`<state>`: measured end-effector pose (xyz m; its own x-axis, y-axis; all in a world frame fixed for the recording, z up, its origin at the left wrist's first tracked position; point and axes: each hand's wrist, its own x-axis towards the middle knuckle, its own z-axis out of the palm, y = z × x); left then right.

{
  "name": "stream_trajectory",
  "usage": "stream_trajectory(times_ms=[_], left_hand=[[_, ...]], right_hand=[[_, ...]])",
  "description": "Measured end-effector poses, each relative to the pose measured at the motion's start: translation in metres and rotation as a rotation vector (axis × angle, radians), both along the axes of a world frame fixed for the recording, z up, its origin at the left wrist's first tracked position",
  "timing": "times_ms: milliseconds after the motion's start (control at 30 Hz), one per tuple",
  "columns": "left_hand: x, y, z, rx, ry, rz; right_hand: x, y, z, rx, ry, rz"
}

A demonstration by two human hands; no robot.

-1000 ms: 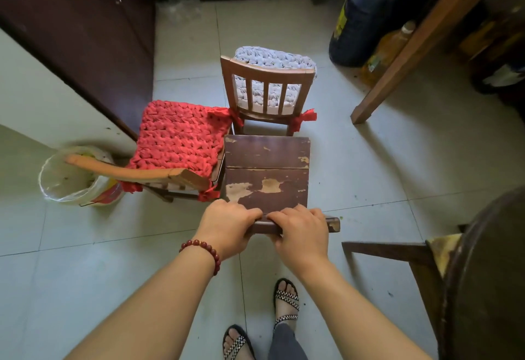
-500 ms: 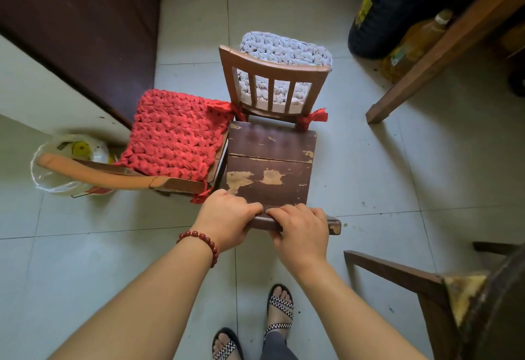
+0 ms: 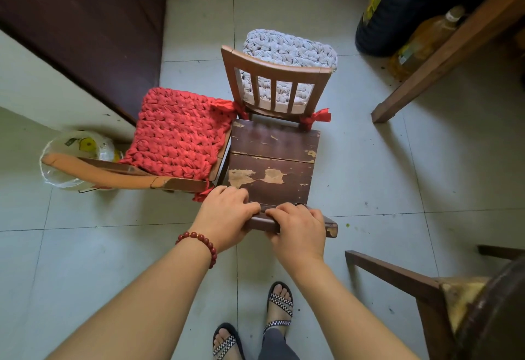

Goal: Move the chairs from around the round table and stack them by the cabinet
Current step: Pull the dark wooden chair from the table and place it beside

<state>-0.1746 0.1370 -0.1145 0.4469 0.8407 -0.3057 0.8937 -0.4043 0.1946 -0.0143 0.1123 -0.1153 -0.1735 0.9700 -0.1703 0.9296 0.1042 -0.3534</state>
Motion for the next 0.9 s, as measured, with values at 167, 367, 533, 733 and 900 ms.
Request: stream_trajectory(times_ms=[167,367,533,733,900], left_hand=[[0.004,-0.010,0.001,0.008,-0.087,0.172],[-0.002,-0.021,0.025,0.003,-0.131,0.297],[-0.003,-0.029,0.063,0.040,-0.166,0.385],[0.006,-0.035,0.127,0.141,-0.244,0.454],[0.013,-0.045,0.183,0.230,-0.309,0.454]], right_hand=[[0.001,0.001,0.006,-0.063,0.080,0.002],[0.005,0.001,0.023,-0.104,0.209,0.030],[0.005,0.003,0.057,-0.053,0.290,-0.030],[0.007,0.005,0.116,0.022,0.355,-0.082],[0.003,-0.007,0.169,0.085,0.453,-0.129]])
